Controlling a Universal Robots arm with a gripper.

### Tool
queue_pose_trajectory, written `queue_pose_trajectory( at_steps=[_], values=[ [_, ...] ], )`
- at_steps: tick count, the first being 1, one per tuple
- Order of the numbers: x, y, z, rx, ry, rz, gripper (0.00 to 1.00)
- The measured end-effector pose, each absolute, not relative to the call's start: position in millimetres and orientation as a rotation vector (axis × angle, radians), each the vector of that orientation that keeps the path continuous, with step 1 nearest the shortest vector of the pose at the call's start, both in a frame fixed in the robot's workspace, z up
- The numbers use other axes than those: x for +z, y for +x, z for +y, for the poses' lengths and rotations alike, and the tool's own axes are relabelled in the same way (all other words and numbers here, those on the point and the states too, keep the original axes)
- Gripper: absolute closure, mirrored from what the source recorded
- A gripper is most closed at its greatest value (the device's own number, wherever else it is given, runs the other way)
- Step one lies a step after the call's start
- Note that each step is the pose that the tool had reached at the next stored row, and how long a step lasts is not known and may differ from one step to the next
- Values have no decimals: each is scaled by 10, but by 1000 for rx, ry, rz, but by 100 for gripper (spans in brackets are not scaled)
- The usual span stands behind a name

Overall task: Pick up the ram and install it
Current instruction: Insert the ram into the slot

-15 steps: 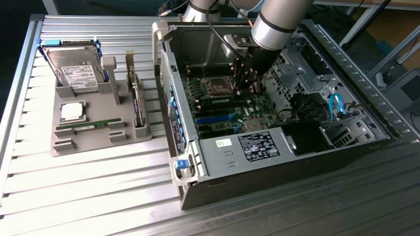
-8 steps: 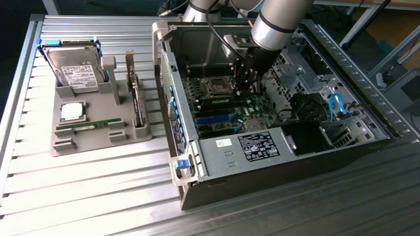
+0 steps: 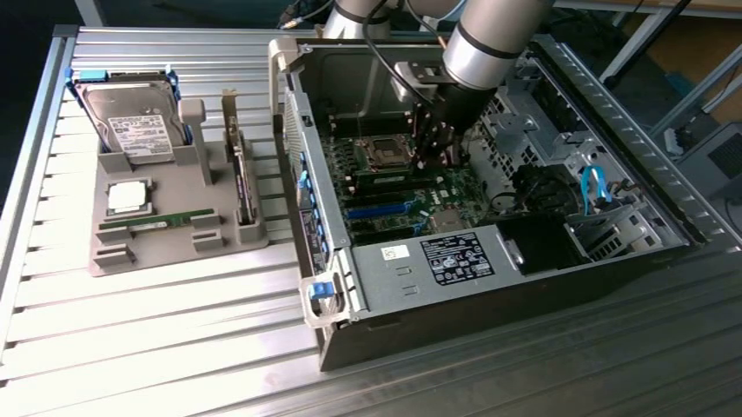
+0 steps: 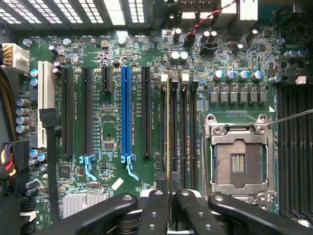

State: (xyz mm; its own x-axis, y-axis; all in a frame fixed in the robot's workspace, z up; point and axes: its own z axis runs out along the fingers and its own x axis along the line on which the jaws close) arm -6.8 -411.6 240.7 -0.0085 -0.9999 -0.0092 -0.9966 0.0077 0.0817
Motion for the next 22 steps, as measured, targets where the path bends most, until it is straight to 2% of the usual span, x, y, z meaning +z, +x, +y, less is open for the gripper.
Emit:
queue_pose_trajectory(
  at_steps=[22],
  values=[
    [2365, -66, -4116, -99, 2176, -2194, 87]
  ],
)
